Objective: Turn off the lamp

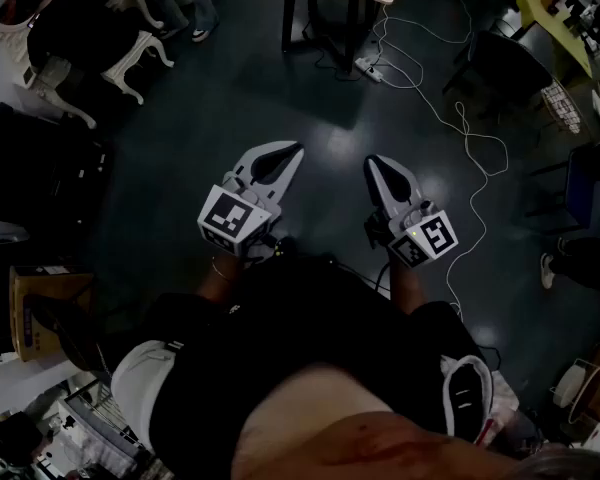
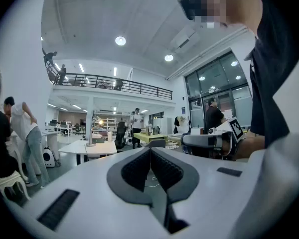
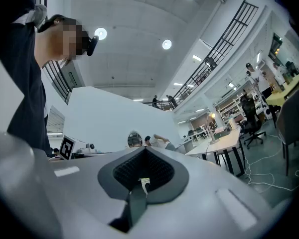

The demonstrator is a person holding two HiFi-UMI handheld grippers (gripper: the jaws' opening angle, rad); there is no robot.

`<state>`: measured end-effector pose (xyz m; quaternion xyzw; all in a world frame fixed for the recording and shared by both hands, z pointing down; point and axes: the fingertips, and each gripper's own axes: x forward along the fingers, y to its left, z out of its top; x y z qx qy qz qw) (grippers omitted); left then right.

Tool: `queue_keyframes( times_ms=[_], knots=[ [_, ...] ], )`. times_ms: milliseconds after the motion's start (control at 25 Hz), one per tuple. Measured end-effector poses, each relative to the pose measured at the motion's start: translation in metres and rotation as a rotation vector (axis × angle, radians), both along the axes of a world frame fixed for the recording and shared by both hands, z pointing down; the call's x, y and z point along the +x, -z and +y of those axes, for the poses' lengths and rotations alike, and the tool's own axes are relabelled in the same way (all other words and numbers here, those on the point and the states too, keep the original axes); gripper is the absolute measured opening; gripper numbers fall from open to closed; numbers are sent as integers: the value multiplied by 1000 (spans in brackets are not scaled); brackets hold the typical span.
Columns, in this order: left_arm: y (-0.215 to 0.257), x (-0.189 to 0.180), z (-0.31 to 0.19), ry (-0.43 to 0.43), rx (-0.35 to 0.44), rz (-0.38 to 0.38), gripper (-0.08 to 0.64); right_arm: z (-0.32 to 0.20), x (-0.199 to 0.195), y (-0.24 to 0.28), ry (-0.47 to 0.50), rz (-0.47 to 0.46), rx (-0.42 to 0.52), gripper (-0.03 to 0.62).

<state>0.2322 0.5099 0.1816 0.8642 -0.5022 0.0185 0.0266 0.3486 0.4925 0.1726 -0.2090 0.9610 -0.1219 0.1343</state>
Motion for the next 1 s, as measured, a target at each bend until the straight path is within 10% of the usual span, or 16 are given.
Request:
queue_keyframes(
  times_ms=[1000],
  knots=[
    [0, 43, 3, -31, 26, -4, 8, 23, 44, -4, -13, -47, 23, 0]
  ],
)
